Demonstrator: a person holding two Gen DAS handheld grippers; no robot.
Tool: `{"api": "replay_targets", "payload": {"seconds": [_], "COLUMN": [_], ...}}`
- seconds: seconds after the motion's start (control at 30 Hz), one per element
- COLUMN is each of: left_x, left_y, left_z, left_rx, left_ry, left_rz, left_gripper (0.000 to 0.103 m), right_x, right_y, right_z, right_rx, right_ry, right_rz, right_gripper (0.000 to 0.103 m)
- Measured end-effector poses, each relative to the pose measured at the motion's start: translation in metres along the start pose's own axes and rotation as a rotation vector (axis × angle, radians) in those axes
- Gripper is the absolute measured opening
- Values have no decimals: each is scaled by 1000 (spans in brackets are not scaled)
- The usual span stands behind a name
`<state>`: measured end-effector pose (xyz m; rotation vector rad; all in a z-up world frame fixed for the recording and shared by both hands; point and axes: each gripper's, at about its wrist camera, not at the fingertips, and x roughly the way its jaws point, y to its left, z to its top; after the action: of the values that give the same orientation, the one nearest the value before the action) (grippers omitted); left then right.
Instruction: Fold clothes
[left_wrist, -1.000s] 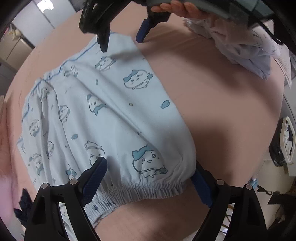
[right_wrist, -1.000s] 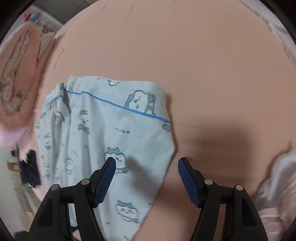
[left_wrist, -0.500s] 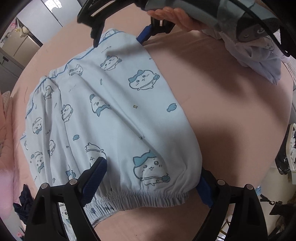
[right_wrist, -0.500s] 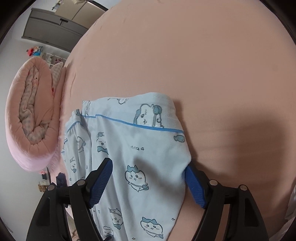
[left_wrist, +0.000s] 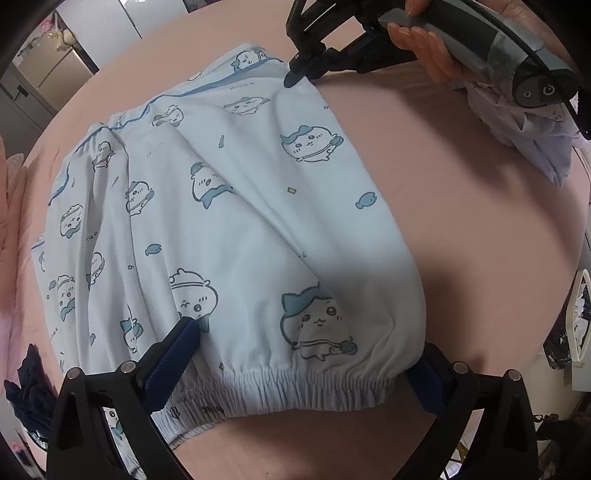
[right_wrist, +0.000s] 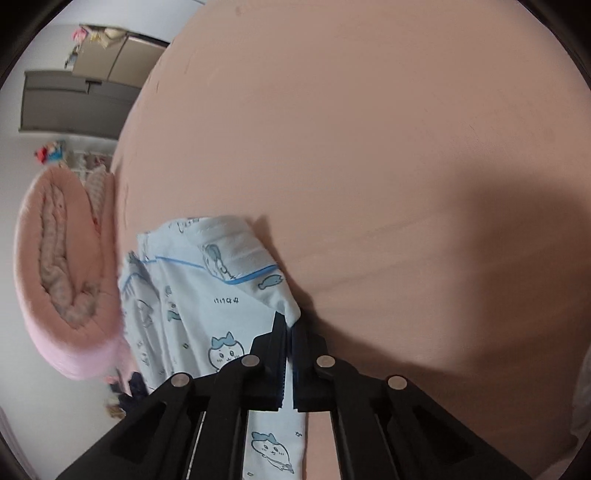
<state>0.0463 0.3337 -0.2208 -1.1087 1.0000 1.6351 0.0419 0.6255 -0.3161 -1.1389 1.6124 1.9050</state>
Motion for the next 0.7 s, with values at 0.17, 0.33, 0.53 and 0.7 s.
{"api": "replay_targets", "payload": {"seconds": [0.17,0.33,0.53,0.7], "left_x": [-4,-10,-5,-1], "left_y": [-12,-30,-24,-28], "left_z": [-1,-4,13,14], "left_rx": [41,111,167,156], "left_ry": [-10,-47,-23,-26], "left_rz": [61,153,234,245], "left_gripper": [103,103,103,103], "right_x": [0,-1,-3,-4], "right_y": [21,34,39,37], "right_z": [-3,-7,-9,-6], "right_rx": [-109,-167,-191,-178], "right_ry": [-21,-41,-56,-49], "right_rz": [-101,-162,-165,-136], "right_gripper": [0,0,0,0]}}
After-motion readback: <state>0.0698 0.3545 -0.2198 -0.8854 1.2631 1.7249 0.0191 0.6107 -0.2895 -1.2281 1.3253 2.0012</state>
